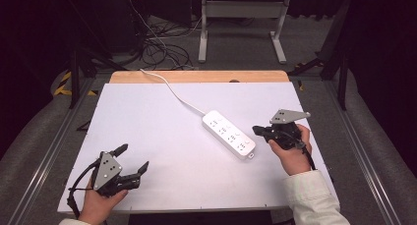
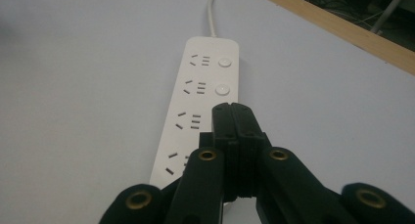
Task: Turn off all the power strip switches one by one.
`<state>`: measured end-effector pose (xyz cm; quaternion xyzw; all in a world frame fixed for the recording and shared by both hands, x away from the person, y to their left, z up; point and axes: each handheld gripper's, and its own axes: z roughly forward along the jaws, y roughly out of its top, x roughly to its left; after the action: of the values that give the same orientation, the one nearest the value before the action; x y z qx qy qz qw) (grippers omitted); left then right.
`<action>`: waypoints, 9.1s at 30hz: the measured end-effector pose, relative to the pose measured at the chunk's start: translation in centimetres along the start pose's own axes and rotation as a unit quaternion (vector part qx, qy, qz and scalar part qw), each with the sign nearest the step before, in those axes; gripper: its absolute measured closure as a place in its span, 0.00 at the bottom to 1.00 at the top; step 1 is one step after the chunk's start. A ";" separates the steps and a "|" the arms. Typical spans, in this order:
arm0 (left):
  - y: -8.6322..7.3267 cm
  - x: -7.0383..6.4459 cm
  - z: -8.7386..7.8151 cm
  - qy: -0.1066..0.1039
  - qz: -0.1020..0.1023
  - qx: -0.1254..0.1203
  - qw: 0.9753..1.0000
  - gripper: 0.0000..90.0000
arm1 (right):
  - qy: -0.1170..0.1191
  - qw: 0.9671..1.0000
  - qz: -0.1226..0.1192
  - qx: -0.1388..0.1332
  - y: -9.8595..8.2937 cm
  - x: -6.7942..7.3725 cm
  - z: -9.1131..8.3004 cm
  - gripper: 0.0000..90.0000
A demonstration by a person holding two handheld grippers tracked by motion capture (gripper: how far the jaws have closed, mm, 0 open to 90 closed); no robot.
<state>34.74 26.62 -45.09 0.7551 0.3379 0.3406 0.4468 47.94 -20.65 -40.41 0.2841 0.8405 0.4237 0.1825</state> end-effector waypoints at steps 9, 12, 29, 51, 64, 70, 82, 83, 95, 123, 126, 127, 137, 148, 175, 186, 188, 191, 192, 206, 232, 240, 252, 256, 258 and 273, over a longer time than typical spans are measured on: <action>0.0 0.0 0.0 -0.001 0.003 0.001 1.000 0.20 | 0.001 1.000 0.005 0.019 1.0 -0.8 2.0 1.00; 0.0 0.0 0.0 -0.002 -0.002 -0.002 1.000 0.20 | 0.002 1.000 0.010 0.029 1.0 -0.9 2.2 1.00; 0.0 0.0 0.0 0.000 0.007 0.000 1.000 0.20 | 0.031 0.988 0.036 0.149 0.7 -1.5 5.3 1.00; 0.1 -0.2 0.0 0.001 0.016 0.002 1.000 0.20 | 0.029 0.980 0.019 0.197 0.5 -0.7 6.5 1.00; 0.0 -0.3 -0.1 -0.001 0.018 0.004 1.000 0.20 | 0.016 0.978 0.023 0.205 0.6 -0.1 6.6 1.00; 0.0 -0.4 0.0 0.000 0.018 0.003 1.000 0.20 | 0.010 0.976 0.027 0.216 0.8 0.0 6.7 1.00; 0.0 -0.4 0.0 0.000 0.022 0.006 1.000 0.20 | 0.000 0.976 0.033 0.216 0.7 0.2 6.7 1.00; 0.0 -0.4 0.0 0.001 0.023 0.005 1.000 0.20 | 0.001 0.976 0.036 0.213 0.6 0.2 6.7 1.00; 0.0 -0.3 0.0 0.003 0.015 0.004 1.000 0.20 | 0.005 0.991 0.041 0.131 1.5 0.2 4.8 1.00; 0.0 -0.3 0.0 0.005 0.016 0.004 1.000 0.20 | 0.012 0.993 0.027 0.112 3.2 -0.2 6.4 1.00; 0.0 -0.3 0.0 0.005 0.016 0.005 1.000 0.20 | 0.014 0.992 0.023 0.120 3.1 -0.2 7.0 1.00; 0.0 -0.3 0.0 0.005 0.016 0.005 1.000 0.20 | 0.012 0.992 0.023 0.121 3.0 -0.2 7.3 1.00; 0.0 -0.2 0.0 0.004 0.016 0.005 1.000 0.20 | 0.013 0.990 0.028 0.137 2.5 -0.5 8.6 1.00; 0.0 -0.3 0.0 0.002 0.017 0.004 1.000 0.20 | 0.009 0.988 0.023 0.150 2.3 -0.3 9.0 1.00; 0.0 -0.4 0.0 0.000 0.017 0.004 1.000 0.20 | -0.004 0.985 0.019 0.171 2.1 0.2 9.4 1.00; 0.0 -0.4 0.0 0.001 0.022 0.005 1.000 0.20 | 0.003 0.986 0.036 0.164 1.8 0.0 9.3 1.00; 0.0 -0.4 0.0 0.001 0.023 0.005 1.000 0.20 | 0.006 0.986 0.041 0.164 1.8 -0.2 9.3 1.00; 0.0 -0.4 0.0 0.001 0.022 0.004 1.000 0.20 | 0.005 0.985 0.041 0.167 1.8 -0.1 9.4 1.00; 0.0 -0.4 0.0 0.000 0.022 0.004 1.000 0.20 | 0.003 0.985 0.039 0.170 1.8 -0.1 9.4 1.00; 0.0 -0.2 0.1 0.000 0.019 0.006 1.000 0.20 | -0.008 0.998 0.045 0.051 4.0 0.1 5.7 1.00; 0.0 -0.3 -0.1 0.003 0.021 0.004 1.000 0.20 | 0.009 0.994 0.031 0.106 5.0 -0.7 9.8 1.00; 0.0 -0.3 -0.1 0.003 0.026 0.005 1.000 0.20 | 0.018 0.992 0.035 0.121 4.6 -1.0 11.2 1.00; 0.0 -0.3 0.0 0.003 0.026 0.005 1.000 0.20 | 0.018 0.991 0.036 0.131 4.1 -1.1 12.0 1.00; 0.0 -0.3 0.0 0.004 0.027 0.006 1.000 0.20 | 0.017 0.990 0.034 0.133 4.1 -1.0 12.2 1.00; 0.0 -0.3 0.0 0.003 0.026 0.005 1.000 0.20 | 0.016 0.990 0.033 0.134 4.1 -0.9 12.2 1.00; 0.0 -0.3 0.0 0.003 0.027 0.006 1.000 0.20 | 0.010 0.990 0.029 0.137 3.7 -0.7 12.7 1.00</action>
<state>34.55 26.39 -45.18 0.7653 0.3210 0.3525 0.4323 56.60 -11.54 -44.60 0.3268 0.8835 0.3129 0.1212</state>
